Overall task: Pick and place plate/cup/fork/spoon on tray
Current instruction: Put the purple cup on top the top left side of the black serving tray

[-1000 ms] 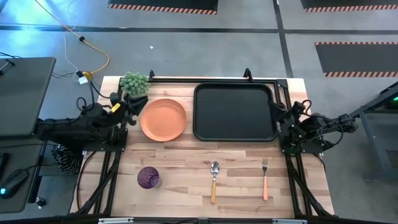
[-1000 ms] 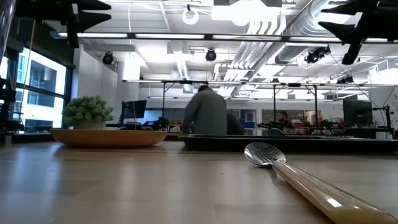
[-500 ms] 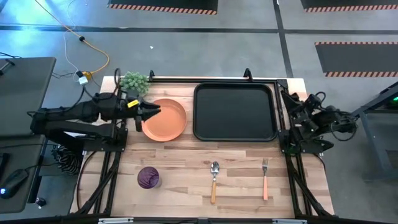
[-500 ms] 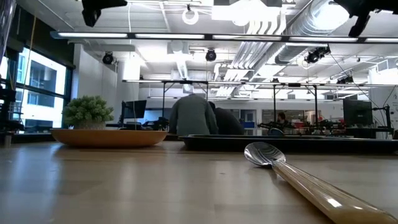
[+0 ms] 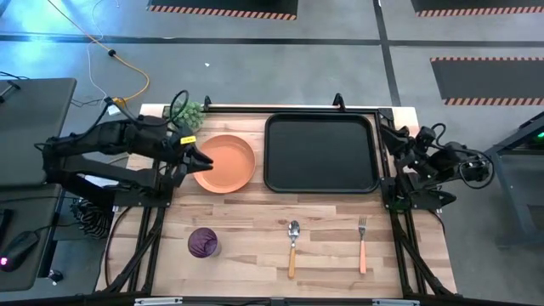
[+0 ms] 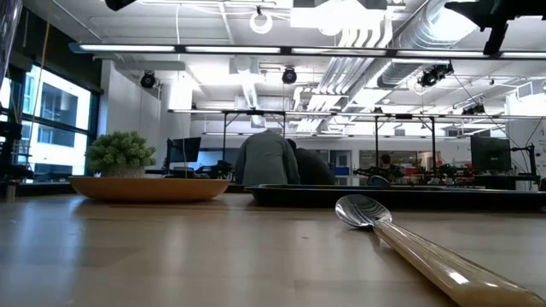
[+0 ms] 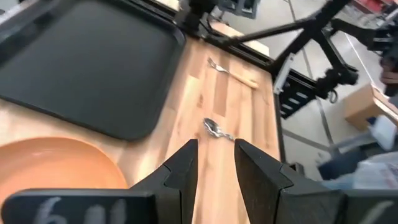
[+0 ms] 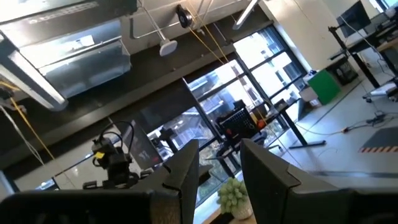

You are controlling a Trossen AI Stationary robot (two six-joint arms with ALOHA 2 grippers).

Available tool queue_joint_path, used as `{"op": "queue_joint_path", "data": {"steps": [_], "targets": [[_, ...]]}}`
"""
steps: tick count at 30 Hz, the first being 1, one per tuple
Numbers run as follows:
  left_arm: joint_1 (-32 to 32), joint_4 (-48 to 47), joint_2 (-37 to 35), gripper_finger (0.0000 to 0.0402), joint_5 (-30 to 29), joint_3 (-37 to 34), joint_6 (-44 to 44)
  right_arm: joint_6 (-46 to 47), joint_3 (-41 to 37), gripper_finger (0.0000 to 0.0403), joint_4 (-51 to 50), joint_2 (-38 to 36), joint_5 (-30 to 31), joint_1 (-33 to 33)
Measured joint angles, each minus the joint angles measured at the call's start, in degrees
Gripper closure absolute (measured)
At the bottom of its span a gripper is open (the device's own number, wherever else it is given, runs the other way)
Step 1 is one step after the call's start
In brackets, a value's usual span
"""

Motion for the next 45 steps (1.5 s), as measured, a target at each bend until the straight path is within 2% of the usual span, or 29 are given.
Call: {"op": "queue_joint_path", "data": {"steps": [7,11,15,22,24,35,40,45], "targets": [[-3.7,-3.1,2.2,0.0305,2.4,0.4,-3.1,0.7,0.0,0.0293,-1.2,0.0,1.7,0.0],[-4.8,-7.0,4.5,0.0305,-1.8,0.4,-0.7,0.7,0.0,0.0293,-1.2,0.0,1.7,0.0],[-4.8,-9.5,8.4,0.0305,-1.9,0.4,1.7,0.7,0.0,0.0293,-1.3,0.0,1.8,0.0],[-7.3,-10.4,13.4,0.0305,7.9,0.4,2.6,2.2,0.0,0.0293,-3.3,0.0,1.8,0.0],[-9.0,-10.5,13.7,0.0305,9.0,0.4,1.1,3.0,0.0,0.0293,-4.4,0.0,1.8,0.0],[-21.2,-11.5,14.9,0.0305,8.4,0.4,-10.2,3.7,0.0,0.0293,-7.2,0.0,4.4,0.0],[-26.2,-13.2,17.4,0.0305,4.8,0.4,-11.3,3.5,0.0,0.0293,-7.6,0.0,5.2,0.0],[-28.2,-13.4,19.9,0.0305,2.9,0.4,-11.3,3.5,0.0,0.0293,-7.6,0.0,5.2,0.0]]}}
